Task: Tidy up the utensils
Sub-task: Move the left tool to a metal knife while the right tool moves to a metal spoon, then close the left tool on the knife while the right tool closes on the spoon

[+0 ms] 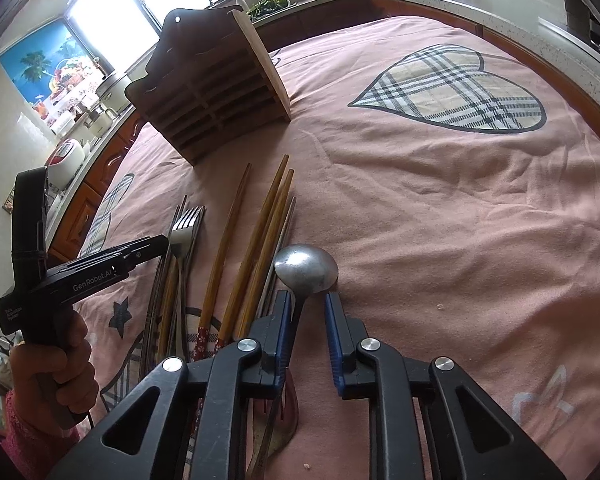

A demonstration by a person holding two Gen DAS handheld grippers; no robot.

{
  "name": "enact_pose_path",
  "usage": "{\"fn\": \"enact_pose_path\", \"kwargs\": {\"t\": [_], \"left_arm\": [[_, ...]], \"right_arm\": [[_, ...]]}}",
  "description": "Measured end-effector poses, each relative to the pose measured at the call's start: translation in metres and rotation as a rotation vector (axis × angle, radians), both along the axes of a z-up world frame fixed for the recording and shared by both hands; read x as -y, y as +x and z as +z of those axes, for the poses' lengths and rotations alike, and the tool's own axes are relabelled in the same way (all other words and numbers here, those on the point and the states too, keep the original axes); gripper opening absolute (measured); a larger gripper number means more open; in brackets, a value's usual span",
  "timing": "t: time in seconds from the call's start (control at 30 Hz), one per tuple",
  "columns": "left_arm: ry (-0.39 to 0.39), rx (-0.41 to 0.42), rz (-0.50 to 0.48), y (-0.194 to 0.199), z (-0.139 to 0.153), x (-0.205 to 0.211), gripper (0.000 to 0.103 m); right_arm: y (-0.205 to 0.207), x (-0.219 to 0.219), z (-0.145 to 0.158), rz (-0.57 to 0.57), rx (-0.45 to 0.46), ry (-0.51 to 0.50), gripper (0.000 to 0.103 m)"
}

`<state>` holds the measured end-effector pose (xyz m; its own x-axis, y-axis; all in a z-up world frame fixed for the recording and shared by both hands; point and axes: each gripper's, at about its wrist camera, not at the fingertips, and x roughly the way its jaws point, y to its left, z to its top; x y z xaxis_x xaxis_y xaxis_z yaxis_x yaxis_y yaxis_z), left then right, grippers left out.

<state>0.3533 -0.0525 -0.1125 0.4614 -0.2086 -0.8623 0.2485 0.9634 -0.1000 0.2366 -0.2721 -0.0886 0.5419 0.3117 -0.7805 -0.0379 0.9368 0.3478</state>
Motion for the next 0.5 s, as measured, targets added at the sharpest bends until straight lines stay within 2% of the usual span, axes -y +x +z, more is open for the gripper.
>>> {"fn": "enact_pose_path", "kwargs": {"t": [0.2,0.3,0.4,0.5], "left_arm": [[0.061,0.018,-0.030,0.011,-0.001,0.017,0.027],[0.069,0.028,-0.045,0.012,-0.001,0.020,0.011],[0.055,0.029,-0.054,0.010,-0.001,0.019,0.008],[0.026,0.029,-0.052,0.003,0.002,0.013,0.005]], "right_arm": [[0.008,-0.001,-0.002,0.007,-0.012,0.012,0.017],[0.010,0.000,-0.003,0.006,-0.018,0.026,0.017],[0.012,-0.003,-0.002,0.020,-0.027,0.007,0.017],[0.012,-0.003,-0.001,0.035,-0.034,0.037,0.005]]}}
